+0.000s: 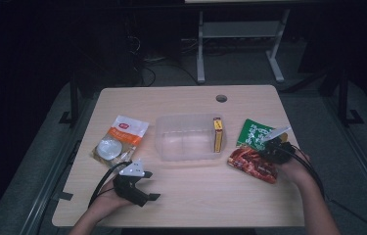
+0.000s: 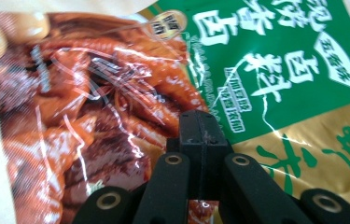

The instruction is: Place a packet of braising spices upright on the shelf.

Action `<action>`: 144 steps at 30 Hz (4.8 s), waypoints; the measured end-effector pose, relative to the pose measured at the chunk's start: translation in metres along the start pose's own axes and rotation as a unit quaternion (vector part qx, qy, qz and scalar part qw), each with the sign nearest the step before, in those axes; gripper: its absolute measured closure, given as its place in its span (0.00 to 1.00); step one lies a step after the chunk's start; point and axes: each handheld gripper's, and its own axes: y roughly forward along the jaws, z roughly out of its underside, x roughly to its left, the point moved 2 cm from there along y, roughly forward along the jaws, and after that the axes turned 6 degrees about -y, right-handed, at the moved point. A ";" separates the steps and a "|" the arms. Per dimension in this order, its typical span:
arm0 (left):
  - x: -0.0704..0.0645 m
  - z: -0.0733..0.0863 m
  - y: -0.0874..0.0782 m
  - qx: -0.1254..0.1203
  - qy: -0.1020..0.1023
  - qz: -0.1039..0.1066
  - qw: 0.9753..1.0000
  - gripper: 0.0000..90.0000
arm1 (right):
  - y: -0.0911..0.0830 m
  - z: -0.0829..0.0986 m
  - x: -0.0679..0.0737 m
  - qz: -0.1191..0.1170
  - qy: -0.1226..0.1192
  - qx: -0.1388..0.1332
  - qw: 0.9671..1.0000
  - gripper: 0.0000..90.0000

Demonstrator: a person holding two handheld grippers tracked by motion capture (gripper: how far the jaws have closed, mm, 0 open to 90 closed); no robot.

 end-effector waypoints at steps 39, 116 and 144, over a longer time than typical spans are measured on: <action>-0.001 0.000 -0.001 0.000 0.000 0.002 1.000 0.16 | 0.031 -0.015 -0.082 0.088 0.114 -0.024 0.989 1.00; -0.014 -0.023 0.028 0.014 0.050 0.041 0.998 0.17 | -0.030 0.029 0.054 -0.022 -0.013 0.018 1.000 1.00; -0.010 -0.023 0.020 0.006 0.051 0.033 0.998 0.16 | -0.007 -0.022 0.108 -0.075 -0.110 -0.003 0.991 1.00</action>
